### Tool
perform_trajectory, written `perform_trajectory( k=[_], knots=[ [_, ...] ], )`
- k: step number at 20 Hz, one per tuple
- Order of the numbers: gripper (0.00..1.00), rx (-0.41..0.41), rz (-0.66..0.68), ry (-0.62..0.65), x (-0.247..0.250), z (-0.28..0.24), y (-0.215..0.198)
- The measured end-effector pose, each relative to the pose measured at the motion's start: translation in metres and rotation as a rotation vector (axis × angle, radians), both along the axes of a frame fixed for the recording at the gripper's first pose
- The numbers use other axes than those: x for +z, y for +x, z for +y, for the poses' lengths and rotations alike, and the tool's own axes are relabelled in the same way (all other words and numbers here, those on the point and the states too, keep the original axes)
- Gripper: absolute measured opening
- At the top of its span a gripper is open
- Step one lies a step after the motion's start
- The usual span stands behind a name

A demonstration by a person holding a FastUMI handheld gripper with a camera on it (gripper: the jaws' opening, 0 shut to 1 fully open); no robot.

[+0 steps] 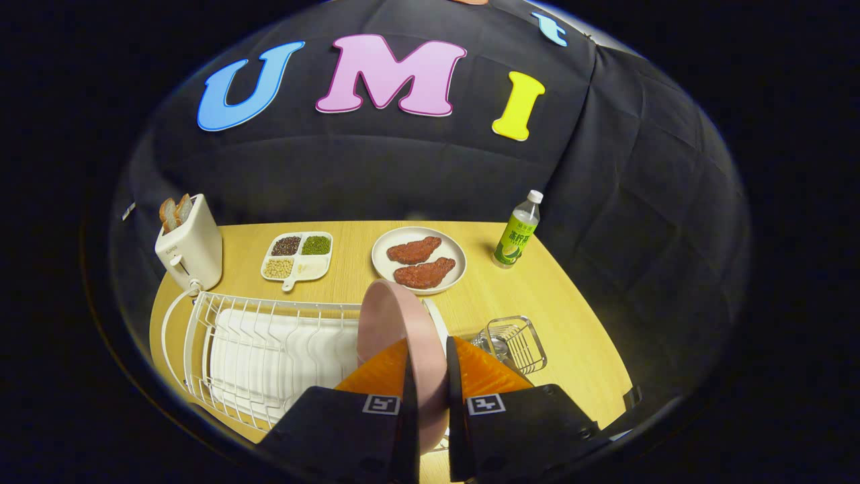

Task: Take the plate from the dish rack, then take the spoon from the basket and place it into the plate.

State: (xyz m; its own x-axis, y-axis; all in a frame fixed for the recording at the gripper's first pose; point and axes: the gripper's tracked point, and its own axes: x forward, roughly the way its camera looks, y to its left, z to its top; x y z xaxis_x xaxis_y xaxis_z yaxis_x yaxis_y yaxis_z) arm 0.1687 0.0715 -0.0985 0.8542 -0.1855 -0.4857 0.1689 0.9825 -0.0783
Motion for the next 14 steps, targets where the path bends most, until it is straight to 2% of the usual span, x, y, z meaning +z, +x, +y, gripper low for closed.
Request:
perform_trajectory(
  k=[3,7,11,14],
  knots=[
    [0.21,0.0,-0.013,-0.048,0.008,-0.002,-0.001],
    [0.21,-0.046,-0.018,-0.025,0.016,-0.025,-0.006],
    [0.21,-0.065,-0.026,0.072,0.025,-0.044,-0.022],
    [0.21,-0.022,-0.027,0.162,0.027,-0.045,-0.042]
  ],
)
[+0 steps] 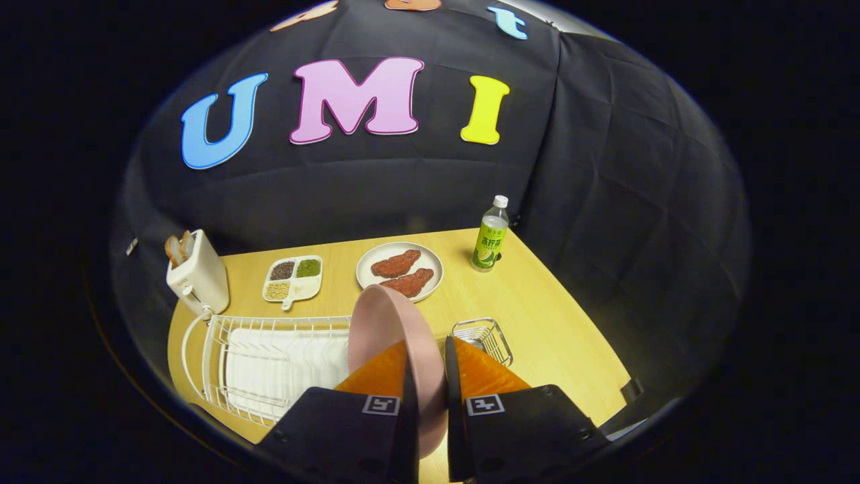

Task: Take the plate from the dish rack, then take the spoon from the basket and place it into the plate.

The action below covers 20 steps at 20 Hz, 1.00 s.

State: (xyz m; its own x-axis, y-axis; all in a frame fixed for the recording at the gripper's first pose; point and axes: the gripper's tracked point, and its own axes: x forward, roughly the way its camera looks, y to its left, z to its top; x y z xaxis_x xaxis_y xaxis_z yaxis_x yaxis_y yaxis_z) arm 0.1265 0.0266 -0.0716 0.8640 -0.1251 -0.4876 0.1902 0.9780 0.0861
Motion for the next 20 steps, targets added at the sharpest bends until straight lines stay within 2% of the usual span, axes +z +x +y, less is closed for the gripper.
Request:
perform_trajectory(
  k=[7,13,20],
  knots=[
    [0.21,0.176,0.041,0.165,-0.026,0.018,-0.078],
    [0.21,0.256,0.151,0.358,-0.078,0.047,-0.14],
    [0.21,0.319,0.229,0.458,-0.146,0.066,-0.156]
  ],
)
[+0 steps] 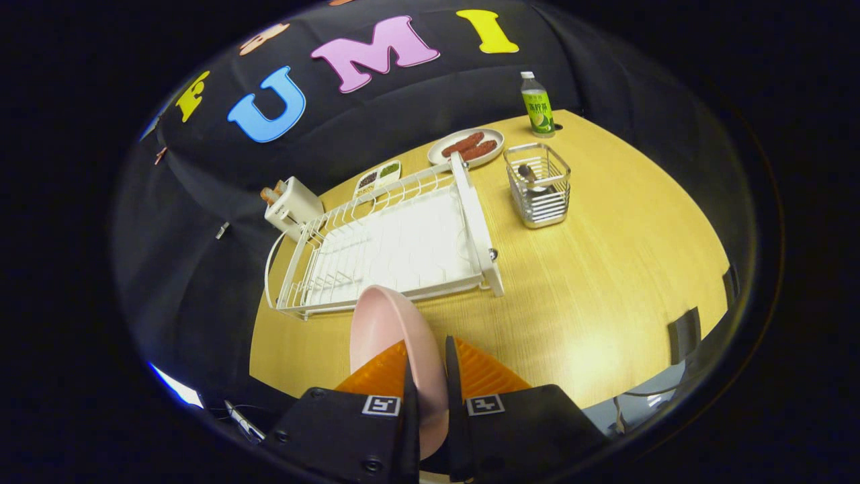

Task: Take the plate from the dish rack, then take the spoon from the basket and place it into the plate.

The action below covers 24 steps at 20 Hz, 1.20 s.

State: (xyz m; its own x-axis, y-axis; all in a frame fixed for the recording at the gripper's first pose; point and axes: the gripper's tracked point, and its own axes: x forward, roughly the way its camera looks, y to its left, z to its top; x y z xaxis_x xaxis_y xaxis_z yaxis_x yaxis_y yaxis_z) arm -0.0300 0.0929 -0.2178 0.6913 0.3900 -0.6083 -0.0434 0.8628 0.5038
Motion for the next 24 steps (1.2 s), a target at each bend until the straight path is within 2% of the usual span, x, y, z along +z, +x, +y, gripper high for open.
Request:
perform_trajectory(
  k=[7,9,12,13,14,16,18,19,24],
  knots=[
    [0.22,0.012,0.043,0.056,-0.044,0.008,0.011],
    [0.22,-0.008,0.046,0.032,-0.055,0.001,0.021],
    [0.23,0.003,0.04,0.012,-0.056,-0.008,0.026],
    [0.34,0.003,0.033,0.001,-0.055,-0.013,0.028],
    [0.34,0.002,0.022,-0.023,-0.054,-0.02,0.03],
    [0.49,0.006,-0.015,-0.063,-0.049,-0.032,0.032],
    [0.91,0.001,-0.08,-0.123,-0.037,-0.053,0.037],
    [1.0,-0.01,-0.121,-0.165,-0.029,-0.066,0.039],
    [0.99,-0.008,-0.367,-0.333,0.024,-0.122,0.064]
  ],
)
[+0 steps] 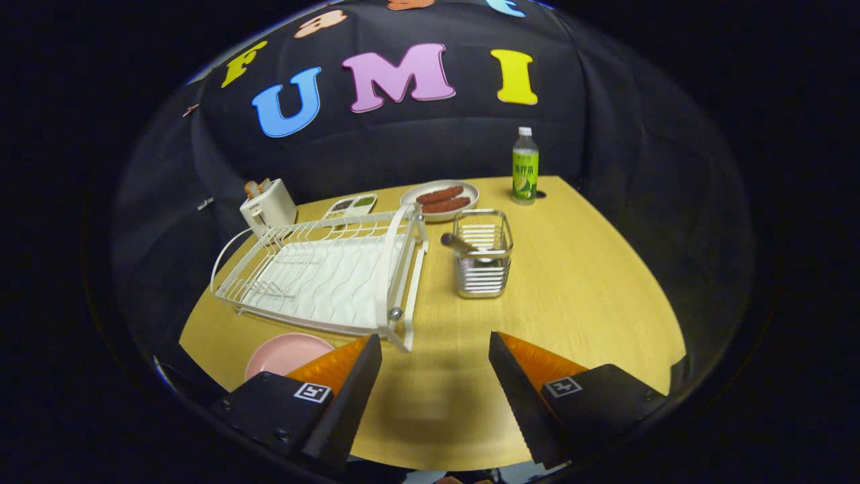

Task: Take the plate from the dish rack, then take the spoon from the basket and place it into the plate.

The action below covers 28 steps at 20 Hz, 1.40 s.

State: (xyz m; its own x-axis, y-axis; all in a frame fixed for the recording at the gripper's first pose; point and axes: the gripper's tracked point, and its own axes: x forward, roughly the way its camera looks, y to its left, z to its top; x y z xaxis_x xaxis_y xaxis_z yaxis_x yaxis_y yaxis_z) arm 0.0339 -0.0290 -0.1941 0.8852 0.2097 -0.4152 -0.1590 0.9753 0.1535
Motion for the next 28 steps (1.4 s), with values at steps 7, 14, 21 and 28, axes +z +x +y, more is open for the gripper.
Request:
perform_trajectory(
  k=[7,14,21,28],
  knots=[
    [0.98,0.134,-0.287,-0.133,0.041,-0.005,0.045],
    [0.99,0.16,-0.356,-0.158,0.011,0.012,0.102],
    [0.87,0.124,-0.322,-0.066,-0.002,0.016,0.135],
    [0.6,0.1,-0.313,0.009,0.007,0.014,0.141]
  ],
)
